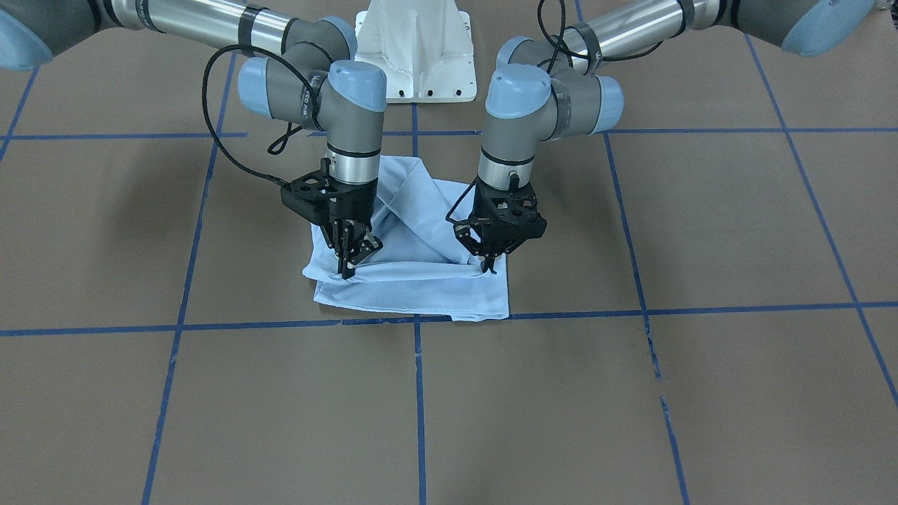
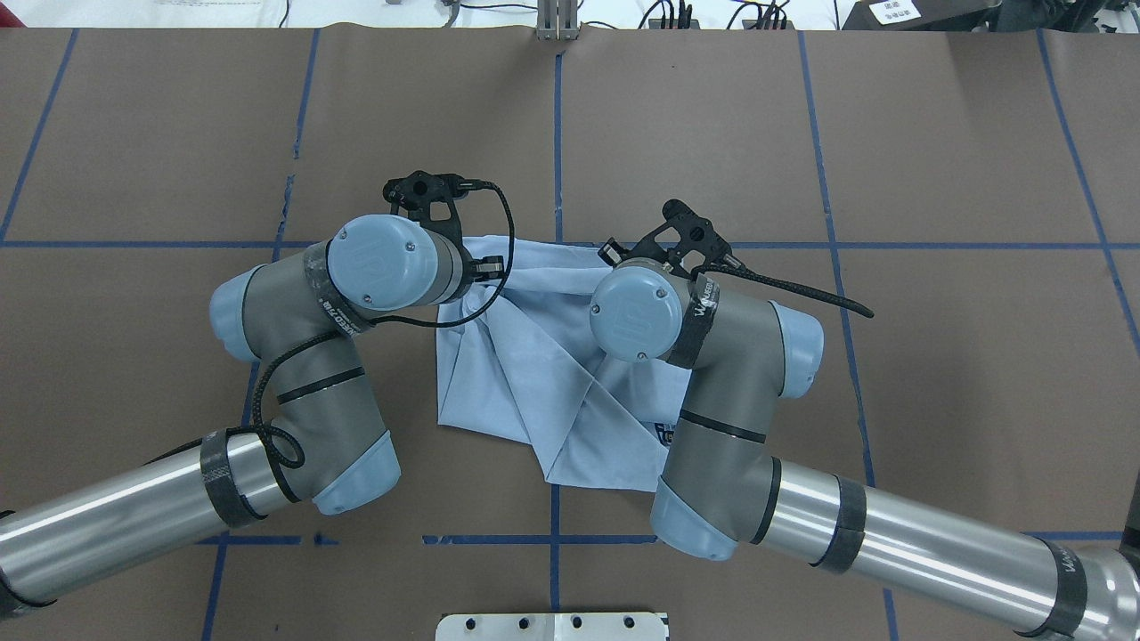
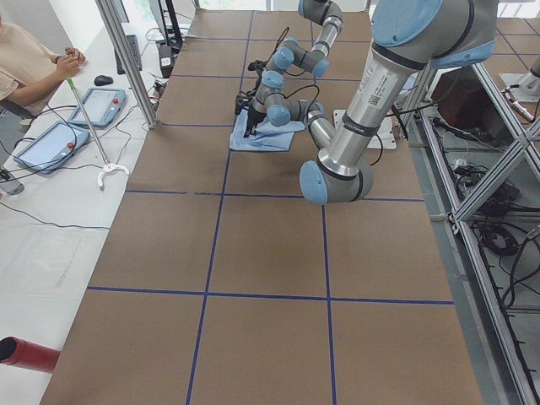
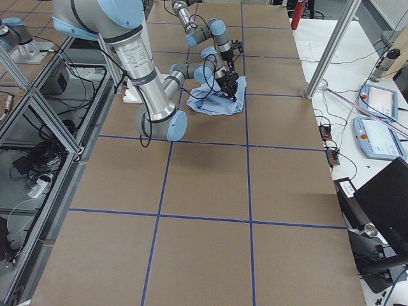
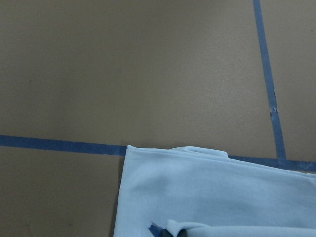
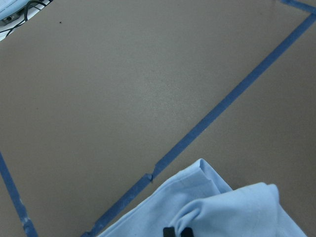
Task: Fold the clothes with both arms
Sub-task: 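Lay the folded edge down on the far side with both grippers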
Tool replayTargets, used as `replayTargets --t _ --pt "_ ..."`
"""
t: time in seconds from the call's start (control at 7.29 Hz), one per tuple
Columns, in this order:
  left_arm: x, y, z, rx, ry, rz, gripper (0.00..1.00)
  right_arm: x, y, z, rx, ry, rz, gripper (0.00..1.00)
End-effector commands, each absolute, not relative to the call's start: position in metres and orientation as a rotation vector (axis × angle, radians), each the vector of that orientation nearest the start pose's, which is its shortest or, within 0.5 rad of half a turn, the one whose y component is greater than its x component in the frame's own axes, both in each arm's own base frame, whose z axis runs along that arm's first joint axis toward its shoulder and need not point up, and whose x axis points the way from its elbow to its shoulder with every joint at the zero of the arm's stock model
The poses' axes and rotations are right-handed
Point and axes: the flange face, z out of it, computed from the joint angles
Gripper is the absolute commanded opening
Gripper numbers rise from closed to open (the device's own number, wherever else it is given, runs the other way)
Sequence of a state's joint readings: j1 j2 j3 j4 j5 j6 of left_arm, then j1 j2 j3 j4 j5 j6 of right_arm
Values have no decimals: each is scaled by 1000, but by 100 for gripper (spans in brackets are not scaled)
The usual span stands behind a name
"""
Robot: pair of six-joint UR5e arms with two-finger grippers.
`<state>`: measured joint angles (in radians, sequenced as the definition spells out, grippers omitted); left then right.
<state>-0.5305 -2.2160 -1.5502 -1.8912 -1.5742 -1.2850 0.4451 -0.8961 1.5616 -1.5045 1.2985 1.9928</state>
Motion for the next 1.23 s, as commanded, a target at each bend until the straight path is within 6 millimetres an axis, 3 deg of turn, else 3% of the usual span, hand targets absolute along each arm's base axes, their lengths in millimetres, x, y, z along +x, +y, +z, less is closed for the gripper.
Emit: replayTargets --t 0.0,0.27,0.55,0.69,0.82,1.1 --pt "529 -488 244 467 907 -113 100 -563 -465 241 259 -752 789 100" --pt "486 -512 261 454 924 11 100 -546 -454 219 253 -792 622 100" --pt "480 -510 268 472 948 12 100 -561 -409 203 226 -772 516 100" --pt "479 -507 262 464 964 -9 100 -552 -399 202 252 -758 421 100" --pt "480 -496 252 440 991 -39 100 -540 -398 221 251 -738 294 100" --pt "522 -425 251 316 1051 -69 100 -502 -437 218 251 -749 235 100"
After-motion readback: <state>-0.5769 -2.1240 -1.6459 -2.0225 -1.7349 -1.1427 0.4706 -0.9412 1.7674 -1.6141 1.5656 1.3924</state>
